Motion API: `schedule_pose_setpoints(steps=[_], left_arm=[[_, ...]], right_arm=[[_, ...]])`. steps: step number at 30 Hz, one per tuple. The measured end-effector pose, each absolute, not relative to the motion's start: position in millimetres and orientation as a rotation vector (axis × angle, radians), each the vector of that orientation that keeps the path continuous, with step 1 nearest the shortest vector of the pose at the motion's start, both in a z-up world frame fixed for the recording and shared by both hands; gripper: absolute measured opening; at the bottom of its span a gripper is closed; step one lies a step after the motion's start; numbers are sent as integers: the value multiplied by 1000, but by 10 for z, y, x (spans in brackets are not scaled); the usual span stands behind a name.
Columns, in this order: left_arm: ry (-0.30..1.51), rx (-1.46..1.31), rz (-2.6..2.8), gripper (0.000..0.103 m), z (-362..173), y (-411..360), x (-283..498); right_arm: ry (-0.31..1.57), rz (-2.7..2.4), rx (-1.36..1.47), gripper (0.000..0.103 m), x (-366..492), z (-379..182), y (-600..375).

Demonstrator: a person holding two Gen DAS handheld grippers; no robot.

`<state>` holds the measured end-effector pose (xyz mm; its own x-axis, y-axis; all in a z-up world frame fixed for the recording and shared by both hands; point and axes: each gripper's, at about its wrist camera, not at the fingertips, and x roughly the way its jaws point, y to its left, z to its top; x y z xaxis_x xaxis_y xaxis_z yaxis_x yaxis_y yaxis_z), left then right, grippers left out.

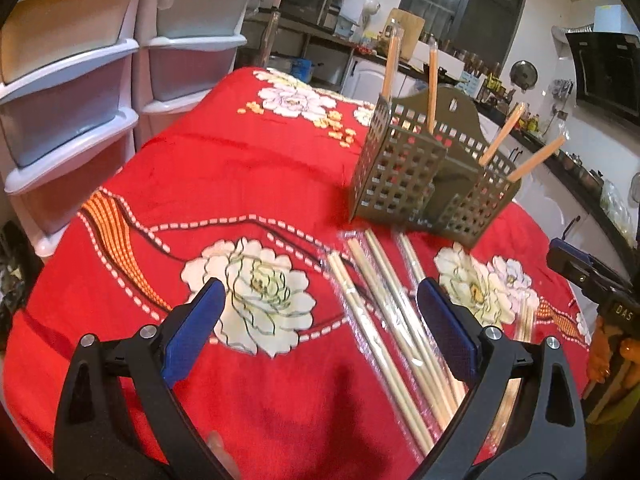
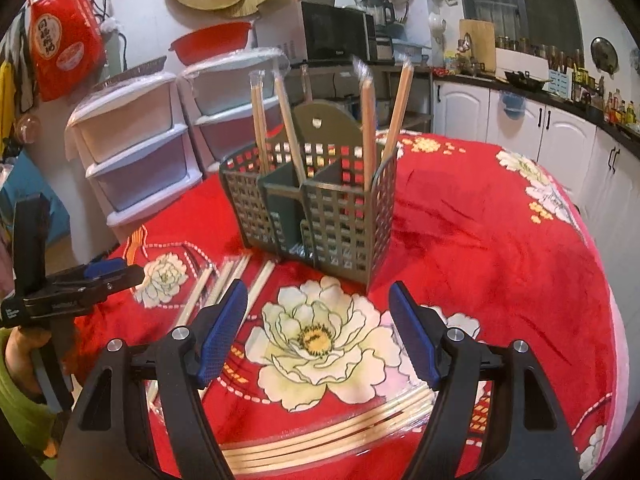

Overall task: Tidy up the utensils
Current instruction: 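Move both open grippers back toward the wrapped chopsticks on the cloth, then close left gripper on a wrapped chopstick pair while right gripper grasps another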

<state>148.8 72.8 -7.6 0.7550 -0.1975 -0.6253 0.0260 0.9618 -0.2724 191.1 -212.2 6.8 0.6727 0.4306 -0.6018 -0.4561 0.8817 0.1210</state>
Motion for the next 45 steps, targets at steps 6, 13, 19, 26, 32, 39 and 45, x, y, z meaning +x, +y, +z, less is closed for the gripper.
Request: schedule_pose_setpoints(steps=[6, 13, 19, 26, 32, 39, 45], left_arm=[[760, -273, -155, 70, -248, 681, 1519], [812, -293, -224, 52, -353, 579, 1627], [871, -289, -227, 45, -452, 512, 1837], [896, -318, -204, 33, -468, 554, 2058], [905, -284, -178, 18, -475, 564, 2174], [926, -315, -210, 9, -496, 716, 2242], [932, -329, -212, 9, -487, 855, 2212]], right_arm=[[712, 521, -41, 70, 1985, -69, -2053], [742, 529, -38, 69, 2100, -134, -1963], [762, 536, -45, 67, 2209, -156, -1864], [789, 561, -63, 66, 2320, -195, -1688], [840, 576, -67, 62, 2460, -281, -1491], [936, 554, -74, 48, 2627, -446, -1256], [980, 509, -100, 37, 2723, -556, -1081]])
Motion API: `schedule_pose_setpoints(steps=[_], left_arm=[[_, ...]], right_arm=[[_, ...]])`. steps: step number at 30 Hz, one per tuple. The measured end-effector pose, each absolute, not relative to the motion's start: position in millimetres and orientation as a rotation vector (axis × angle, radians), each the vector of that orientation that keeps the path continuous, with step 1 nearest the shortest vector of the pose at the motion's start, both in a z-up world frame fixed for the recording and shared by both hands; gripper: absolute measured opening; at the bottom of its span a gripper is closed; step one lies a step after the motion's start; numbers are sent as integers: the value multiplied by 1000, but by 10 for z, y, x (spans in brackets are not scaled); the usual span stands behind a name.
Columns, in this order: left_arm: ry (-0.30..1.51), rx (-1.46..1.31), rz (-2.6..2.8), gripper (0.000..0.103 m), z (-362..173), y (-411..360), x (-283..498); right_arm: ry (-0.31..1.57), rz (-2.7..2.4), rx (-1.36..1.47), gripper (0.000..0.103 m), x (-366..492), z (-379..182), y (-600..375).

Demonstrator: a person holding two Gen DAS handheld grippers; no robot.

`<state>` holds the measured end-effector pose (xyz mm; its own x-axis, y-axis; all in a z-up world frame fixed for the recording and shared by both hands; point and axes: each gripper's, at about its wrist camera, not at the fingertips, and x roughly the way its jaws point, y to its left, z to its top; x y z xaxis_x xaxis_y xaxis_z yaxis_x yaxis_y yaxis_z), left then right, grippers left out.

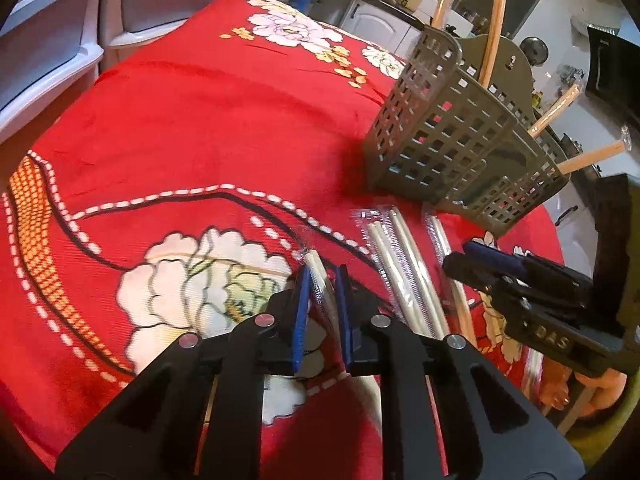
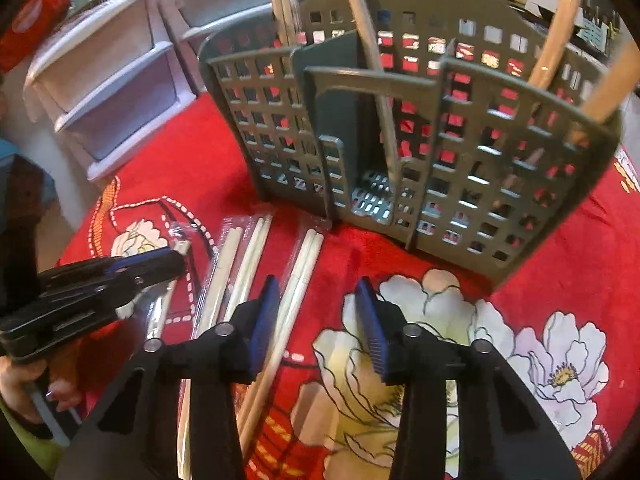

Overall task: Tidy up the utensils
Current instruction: 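Close left gripper on a wrapped chopstick pair while right gripper grasps another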

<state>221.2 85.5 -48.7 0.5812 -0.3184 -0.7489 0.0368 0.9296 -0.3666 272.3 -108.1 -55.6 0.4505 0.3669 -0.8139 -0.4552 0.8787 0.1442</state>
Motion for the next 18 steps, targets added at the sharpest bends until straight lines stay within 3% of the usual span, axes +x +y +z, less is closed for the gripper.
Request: schedule_pose_setpoints(steps=[11, 18], left_arm=[[940, -317, -231, 10, -510, 962, 2206], [940, -299, -225, 10, -522, 917, 2255]], right_arm=[[974, 460, -163, 32, 2876, -651, -781], [974, 460, -176, 16, 2984, -660, -614]])
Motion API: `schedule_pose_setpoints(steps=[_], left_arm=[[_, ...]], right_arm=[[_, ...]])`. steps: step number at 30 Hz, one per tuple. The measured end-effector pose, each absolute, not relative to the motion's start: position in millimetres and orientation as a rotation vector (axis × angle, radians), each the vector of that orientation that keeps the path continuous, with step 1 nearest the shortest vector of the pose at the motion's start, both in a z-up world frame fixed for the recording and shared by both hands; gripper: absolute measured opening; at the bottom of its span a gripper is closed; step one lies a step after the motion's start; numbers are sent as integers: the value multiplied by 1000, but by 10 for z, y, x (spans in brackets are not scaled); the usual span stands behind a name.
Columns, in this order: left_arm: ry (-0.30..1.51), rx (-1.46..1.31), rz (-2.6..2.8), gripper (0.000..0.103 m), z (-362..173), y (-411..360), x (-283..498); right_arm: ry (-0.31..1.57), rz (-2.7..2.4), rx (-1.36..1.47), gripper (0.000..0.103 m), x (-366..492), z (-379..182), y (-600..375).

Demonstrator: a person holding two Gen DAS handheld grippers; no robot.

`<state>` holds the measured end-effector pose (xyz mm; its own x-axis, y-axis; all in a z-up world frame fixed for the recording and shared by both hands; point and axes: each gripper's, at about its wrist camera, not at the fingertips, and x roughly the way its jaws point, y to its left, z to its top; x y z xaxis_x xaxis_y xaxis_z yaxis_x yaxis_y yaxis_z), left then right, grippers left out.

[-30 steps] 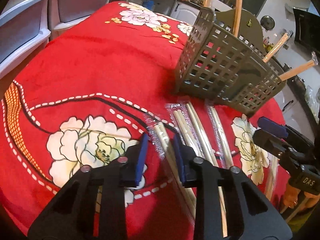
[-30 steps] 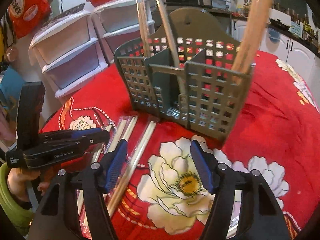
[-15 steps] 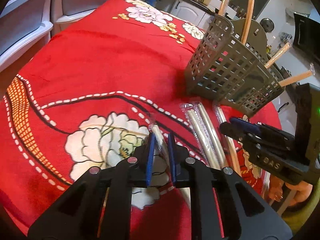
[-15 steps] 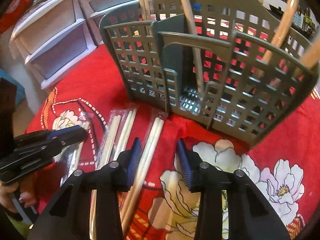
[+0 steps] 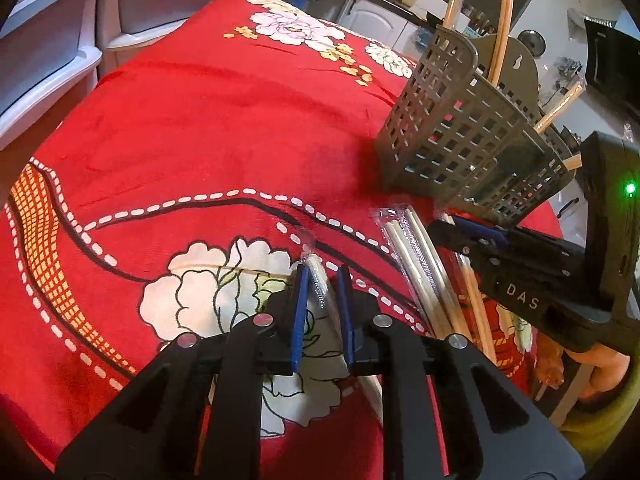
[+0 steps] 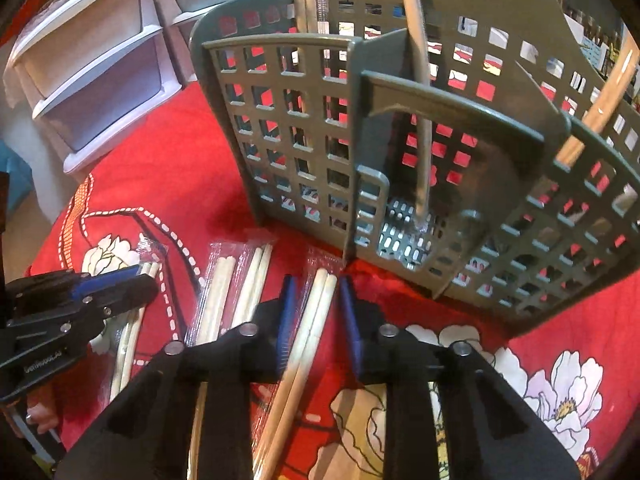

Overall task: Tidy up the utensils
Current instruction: 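Close left gripper on a wrapped chopstick pair while right gripper grasps another, then lift both held chopstick pairs and carry them over the grey caddy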

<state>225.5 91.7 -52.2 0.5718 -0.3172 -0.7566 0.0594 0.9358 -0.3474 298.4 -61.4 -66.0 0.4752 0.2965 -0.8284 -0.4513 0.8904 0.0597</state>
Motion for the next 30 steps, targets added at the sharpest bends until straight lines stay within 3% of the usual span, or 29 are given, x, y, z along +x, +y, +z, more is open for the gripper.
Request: schedule_pose_setpoints(steps=[15, 30], left_arm=[[895, -266, -181, 5, -360, 878, 2170], [706, -302, -186, 2, 331, 1012, 2029]], right_arm=[[882, 618, -120, 11, 2761, -322, -742], [701, 682, -78, 11, 2532, 304, -1084]])
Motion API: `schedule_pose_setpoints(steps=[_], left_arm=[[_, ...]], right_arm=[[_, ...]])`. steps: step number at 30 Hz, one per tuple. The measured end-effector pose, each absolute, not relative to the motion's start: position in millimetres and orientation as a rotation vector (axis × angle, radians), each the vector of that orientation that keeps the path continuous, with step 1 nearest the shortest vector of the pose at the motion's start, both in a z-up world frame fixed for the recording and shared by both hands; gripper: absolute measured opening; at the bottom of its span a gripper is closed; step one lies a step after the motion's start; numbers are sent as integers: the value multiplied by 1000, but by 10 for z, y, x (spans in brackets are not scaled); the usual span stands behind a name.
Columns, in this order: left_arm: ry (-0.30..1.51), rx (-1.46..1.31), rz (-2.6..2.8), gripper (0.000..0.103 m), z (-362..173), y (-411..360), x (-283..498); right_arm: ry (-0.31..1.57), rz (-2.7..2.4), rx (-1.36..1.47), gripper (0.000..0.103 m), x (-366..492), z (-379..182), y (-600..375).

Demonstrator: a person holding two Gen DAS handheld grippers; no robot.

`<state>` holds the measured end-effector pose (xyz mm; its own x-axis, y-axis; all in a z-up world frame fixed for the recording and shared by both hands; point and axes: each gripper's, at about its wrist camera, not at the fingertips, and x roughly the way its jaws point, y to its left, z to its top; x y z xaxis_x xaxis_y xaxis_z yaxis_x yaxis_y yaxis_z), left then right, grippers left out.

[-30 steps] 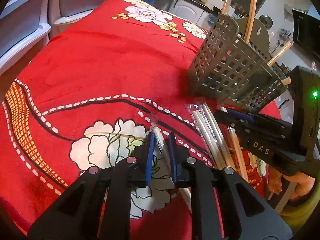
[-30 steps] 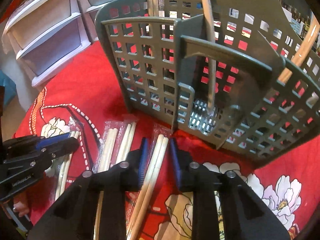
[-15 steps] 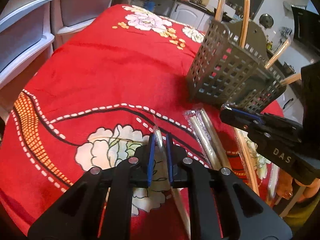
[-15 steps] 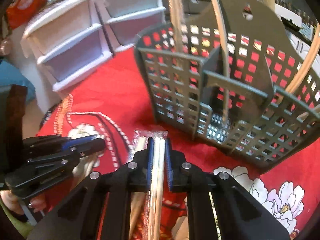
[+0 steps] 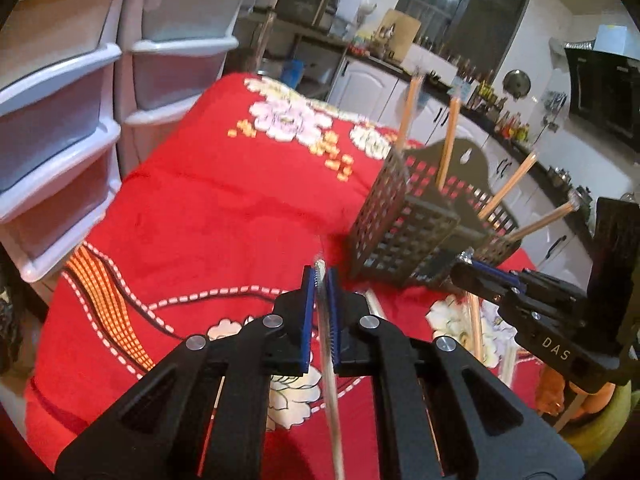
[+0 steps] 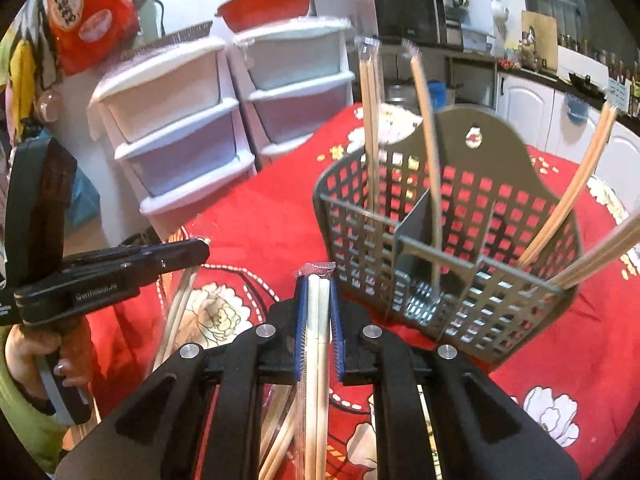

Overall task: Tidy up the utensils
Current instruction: 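Lift both held chopstick pairs and carry them over the grey caddy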

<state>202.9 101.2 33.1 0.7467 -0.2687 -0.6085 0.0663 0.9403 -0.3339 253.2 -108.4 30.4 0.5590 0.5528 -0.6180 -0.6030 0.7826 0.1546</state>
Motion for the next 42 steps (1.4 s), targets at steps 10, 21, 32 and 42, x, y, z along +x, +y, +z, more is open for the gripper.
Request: schedule_pose_setpoints(steps=[10, 21, 32, 42], left_arm=[[641, -276, -199, 1, 612, 914, 1934], [592, -252, -220, 2, 850, 788, 1958], [528, -226, -218, 2, 1245, 682, 2004], [470, -199, -214, 2, 1593, 648, 2074]], right_arm=[[643, 653, -46, 11, 2394, 520, -1416], [575, 632, -24, 11, 2335, 766, -1647], [505, 658, 2, 11, 2371, 1081, -1696], [419, 688, 12, 11, 2462, 1506, -1647]])
